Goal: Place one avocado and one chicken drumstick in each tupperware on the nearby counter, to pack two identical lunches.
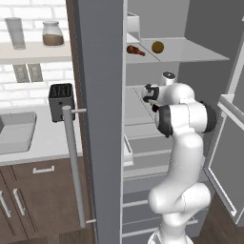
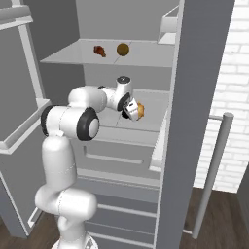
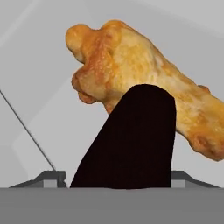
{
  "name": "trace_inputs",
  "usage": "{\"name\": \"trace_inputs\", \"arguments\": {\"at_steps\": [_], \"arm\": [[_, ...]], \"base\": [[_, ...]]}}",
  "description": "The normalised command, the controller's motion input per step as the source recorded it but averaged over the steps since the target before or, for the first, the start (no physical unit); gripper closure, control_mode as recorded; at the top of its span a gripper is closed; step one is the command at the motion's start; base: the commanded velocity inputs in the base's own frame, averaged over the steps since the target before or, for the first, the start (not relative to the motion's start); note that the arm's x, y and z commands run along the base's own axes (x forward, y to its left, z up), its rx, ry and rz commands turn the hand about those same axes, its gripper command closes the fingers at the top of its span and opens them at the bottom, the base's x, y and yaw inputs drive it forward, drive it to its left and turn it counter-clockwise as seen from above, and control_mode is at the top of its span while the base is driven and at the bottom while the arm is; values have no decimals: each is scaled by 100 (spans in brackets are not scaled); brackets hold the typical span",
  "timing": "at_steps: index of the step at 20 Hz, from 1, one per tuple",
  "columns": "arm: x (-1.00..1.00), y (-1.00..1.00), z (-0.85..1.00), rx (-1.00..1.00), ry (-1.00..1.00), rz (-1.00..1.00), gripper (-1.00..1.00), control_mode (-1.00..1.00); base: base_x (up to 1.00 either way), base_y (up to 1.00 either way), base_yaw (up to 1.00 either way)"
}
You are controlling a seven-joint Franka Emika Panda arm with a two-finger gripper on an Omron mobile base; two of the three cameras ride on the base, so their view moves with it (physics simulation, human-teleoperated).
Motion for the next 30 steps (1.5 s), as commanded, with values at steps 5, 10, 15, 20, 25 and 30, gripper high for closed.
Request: {"name": "trace_inputs", "arguments": {"at_steps": [5,10,15,20,25,30], "arm": [[-34,3,-8,3,-10,0,100,-100],[-98,2,43,2,-19,1,100,-100],[-100,0,78,1,-11,0,100,-100],[-100,0,77,0,-5,-1,100,-100],[-100,0,81,0,-2,0,100,-100],[-100,0,49,0,0,0,100,-100]], "base": [[0,0,0],[0,0,0],[0,0,0],[0,0,0],[0,0,0],[0,0,0]]}}
